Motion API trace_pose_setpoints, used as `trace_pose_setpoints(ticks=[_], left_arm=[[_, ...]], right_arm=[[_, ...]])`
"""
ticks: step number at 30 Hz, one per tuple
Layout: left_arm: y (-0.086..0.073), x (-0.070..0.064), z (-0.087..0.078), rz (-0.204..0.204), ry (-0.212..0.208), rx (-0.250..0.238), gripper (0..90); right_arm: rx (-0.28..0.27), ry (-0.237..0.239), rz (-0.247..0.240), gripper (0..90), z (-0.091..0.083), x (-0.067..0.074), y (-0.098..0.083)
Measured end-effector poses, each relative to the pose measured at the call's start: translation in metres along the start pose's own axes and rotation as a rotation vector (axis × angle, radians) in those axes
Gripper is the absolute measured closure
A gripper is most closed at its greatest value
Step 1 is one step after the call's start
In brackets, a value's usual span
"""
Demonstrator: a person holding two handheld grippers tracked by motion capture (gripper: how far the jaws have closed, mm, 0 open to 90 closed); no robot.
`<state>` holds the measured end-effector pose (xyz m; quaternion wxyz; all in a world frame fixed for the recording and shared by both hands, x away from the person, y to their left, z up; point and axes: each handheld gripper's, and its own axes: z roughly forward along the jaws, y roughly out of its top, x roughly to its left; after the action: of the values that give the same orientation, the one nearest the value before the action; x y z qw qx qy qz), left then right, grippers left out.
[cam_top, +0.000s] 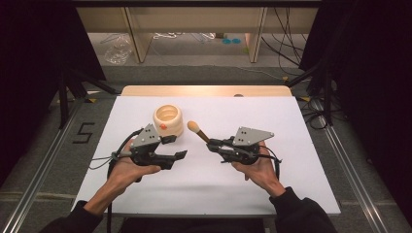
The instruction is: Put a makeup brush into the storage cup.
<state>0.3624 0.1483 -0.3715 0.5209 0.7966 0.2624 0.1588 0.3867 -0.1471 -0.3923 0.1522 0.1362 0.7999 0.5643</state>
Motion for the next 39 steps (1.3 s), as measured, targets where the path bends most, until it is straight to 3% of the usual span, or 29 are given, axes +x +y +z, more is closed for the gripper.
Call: trace_pose_setpoints(ticks=[12, 20, 31, 39], left_arm=[[0.007, -0.006, 0.003, 0.005, -0.026, -0.038, 37.8], [0.009, -0.010, 0.003, 0.011, -0.048, -0.048, 40.6], [0.010, -0.015, 0.004, 0.006, -0.100, -0.064, 48.9], [0.012, -0.017, 0.004, 0.008, -0.130, -0.089, 60.7]], right_arm=[[-0.034, 0.033, 0.005, 79.7, 0.008, 0.010, 0.001], [-0.028, 0.061, -0.010, 79.7, 0.012, 0.016, 0.000], [-0.038, 0.083, -0.022, 79.7, 0.018, 0.020, -0.001], [-0.044, 0.102, -0.020, 79.7, 0.021, 0.024, -0.001]])
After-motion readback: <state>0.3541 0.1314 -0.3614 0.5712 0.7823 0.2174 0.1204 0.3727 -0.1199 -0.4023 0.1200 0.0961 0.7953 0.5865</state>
